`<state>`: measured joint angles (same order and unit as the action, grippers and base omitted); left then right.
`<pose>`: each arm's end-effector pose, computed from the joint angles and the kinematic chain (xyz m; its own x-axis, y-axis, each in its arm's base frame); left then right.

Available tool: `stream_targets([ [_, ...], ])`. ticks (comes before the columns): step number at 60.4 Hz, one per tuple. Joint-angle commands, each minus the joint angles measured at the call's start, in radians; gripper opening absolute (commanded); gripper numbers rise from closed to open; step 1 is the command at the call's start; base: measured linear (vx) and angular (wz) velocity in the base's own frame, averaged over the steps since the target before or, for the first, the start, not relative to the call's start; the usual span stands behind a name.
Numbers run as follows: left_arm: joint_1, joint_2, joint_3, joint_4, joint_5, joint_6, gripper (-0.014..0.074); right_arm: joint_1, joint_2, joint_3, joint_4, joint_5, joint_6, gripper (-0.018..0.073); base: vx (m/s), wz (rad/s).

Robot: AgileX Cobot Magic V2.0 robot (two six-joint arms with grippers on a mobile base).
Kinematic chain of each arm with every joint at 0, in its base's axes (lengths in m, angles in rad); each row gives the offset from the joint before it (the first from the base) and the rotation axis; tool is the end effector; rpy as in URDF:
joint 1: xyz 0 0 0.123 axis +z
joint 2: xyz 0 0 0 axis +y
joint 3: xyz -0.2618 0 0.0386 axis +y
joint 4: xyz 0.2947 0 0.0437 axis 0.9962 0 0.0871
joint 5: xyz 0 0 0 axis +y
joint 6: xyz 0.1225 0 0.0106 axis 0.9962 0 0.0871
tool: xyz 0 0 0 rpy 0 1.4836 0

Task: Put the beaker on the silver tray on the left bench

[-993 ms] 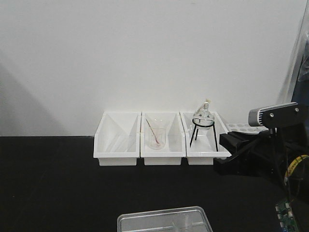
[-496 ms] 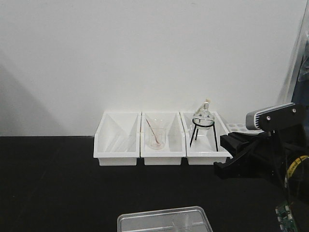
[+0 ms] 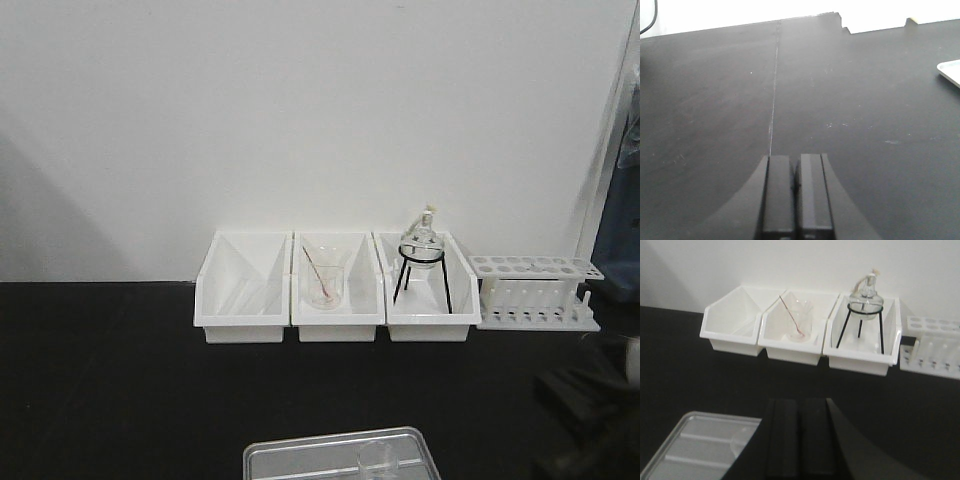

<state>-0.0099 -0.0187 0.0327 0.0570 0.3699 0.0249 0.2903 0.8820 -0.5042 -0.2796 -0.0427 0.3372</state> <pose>0.1504 0.0010 0.1603 -0.2917 0.0808 -0.9531 0.0130 0.9967 0.0806 0.2607 0.0794 0.2511 -0.2534 -0.0154 -0.9672 -0.2830 0.9573 0.0589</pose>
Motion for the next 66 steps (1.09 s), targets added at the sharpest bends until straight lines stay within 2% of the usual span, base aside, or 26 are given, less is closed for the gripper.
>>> stream_targets([
  [1, -0.006, -0.008, 0.02, -0.003, -0.075, -0.002, 0.0001, -0.003, -0.157, 0.112, 0.03, -0.088, -0.05, -0.0014, 0.0, 0.0],
  [9, -0.006, -0.008, 0.02, -0.003, -0.075, -0.002, 0.0001, -0.021, -0.425, 0.32, 0.054, -0.078, -0.052, -0.0014, 0.0, 0.0],
  [17, -0.006, -0.008, 0.02, -0.003, -0.075, -0.002, 0.0001, -0.122, -0.696, 0.438, 0.101, 0.005, -0.079, -0.0014, 0.0, 0.0],
  [24, -0.006, -0.008, 0.02, -0.003, -0.075, -0.002, 0.0001, -0.2, -0.819, 0.464, 0.111, 0.098, -0.1, -0.0014, 0.0, 0.0],
  [36, -0.006, -0.008, 0.02, -0.003, -0.075, -0.002, 0.0001, -0.212, -0.908, 0.516, 0.111, 0.078, -0.202, -0.0014, 0.0, 0.0],
  [40, -0.006, -0.008, 0.02, -0.003, -0.075, -0.002, 0.0001, -0.212, -0.904, 0.541, 0.111, 0.048, -0.202, -0.0014, 0.0, 0.0],
  [66, -0.006, -0.008, 0.02, -0.003, -0.075, -0.002, 0.0001, -0.212, -0.905, 0.541, 0.107, 0.078, -0.202, -0.0014, 0.0, 0.0],
])
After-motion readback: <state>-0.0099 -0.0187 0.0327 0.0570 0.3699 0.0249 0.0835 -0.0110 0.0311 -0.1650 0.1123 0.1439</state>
